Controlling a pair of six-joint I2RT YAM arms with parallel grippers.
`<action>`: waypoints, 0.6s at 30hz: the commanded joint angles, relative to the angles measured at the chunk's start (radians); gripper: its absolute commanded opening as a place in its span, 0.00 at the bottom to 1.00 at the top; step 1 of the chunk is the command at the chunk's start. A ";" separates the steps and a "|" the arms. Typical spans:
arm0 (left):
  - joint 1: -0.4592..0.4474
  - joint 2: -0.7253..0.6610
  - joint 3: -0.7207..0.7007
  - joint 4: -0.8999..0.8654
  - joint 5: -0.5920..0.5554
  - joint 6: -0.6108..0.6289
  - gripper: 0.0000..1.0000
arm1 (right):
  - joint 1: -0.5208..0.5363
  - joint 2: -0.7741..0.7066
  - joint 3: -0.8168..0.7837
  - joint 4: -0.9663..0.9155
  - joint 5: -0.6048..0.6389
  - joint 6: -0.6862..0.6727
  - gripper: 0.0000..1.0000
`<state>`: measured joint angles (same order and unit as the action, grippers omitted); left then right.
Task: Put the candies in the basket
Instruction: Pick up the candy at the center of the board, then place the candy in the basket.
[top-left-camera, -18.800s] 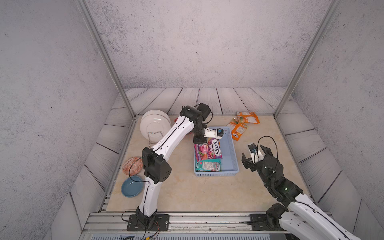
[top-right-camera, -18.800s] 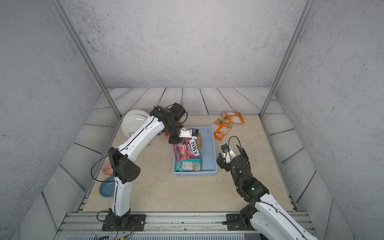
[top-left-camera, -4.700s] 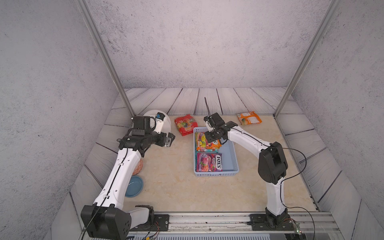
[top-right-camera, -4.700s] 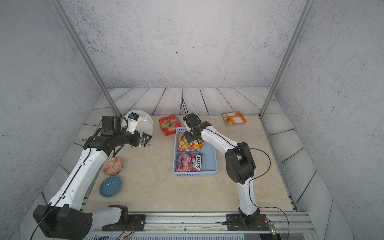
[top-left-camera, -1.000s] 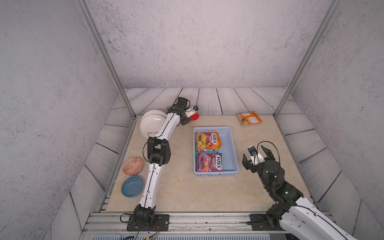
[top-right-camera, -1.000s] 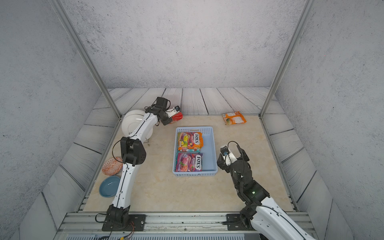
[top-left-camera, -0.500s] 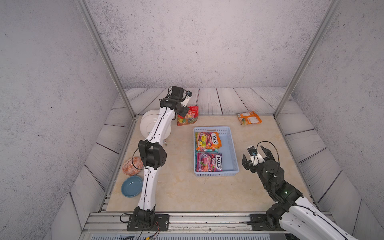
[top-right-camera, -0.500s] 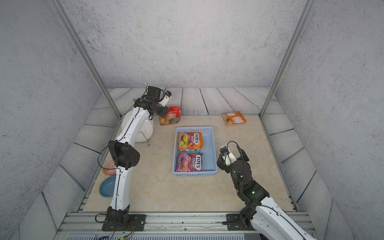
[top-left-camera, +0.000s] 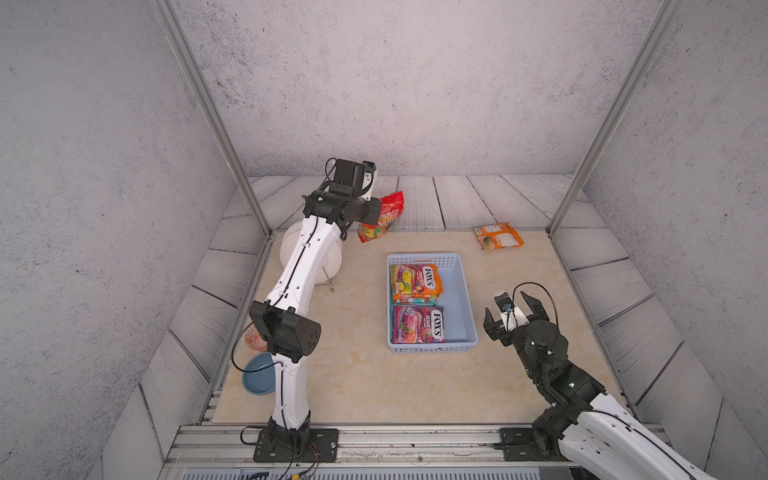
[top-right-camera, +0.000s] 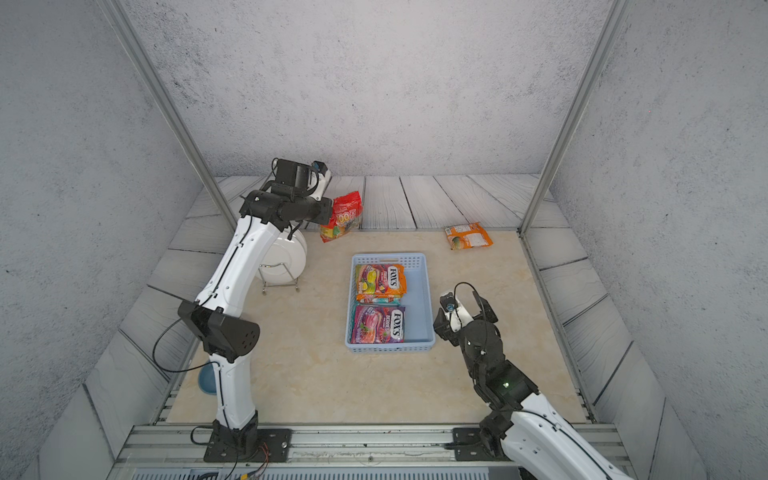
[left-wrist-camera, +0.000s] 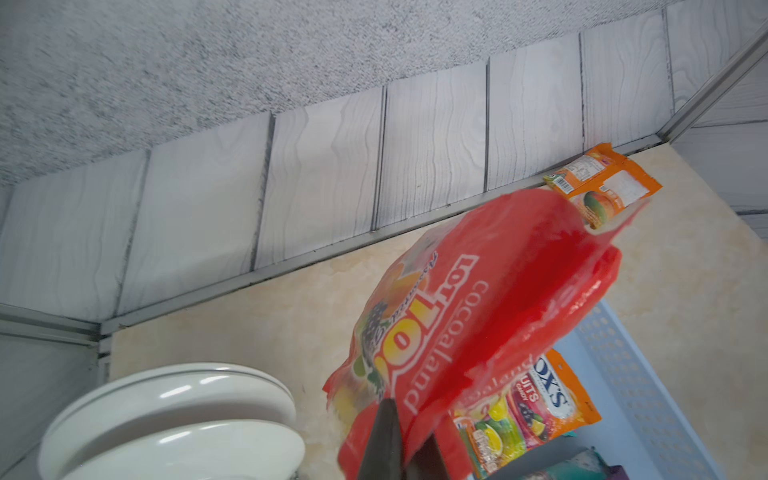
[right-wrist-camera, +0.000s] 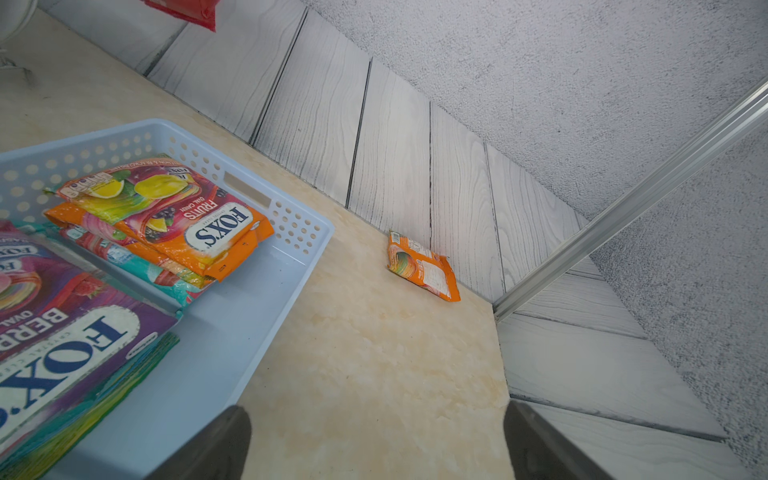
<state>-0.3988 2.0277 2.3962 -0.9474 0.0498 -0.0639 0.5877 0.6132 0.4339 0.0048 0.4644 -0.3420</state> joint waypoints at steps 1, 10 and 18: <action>-0.033 -0.035 -0.023 0.056 0.004 -0.103 0.00 | -0.006 0.000 -0.007 0.019 0.012 0.000 0.99; -0.118 -0.075 -0.136 0.062 0.021 -0.224 0.00 | -0.005 -0.003 -0.005 0.014 0.010 0.007 0.99; -0.143 -0.097 -0.190 0.062 0.001 -0.312 0.00 | -0.009 0.081 0.099 -0.085 -0.069 0.142 0.99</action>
<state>-0.5354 2.0163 2.1956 -0.9562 0.0704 -0.3302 0.5827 0.6609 0.4652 -0.0360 0.4351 -0.2840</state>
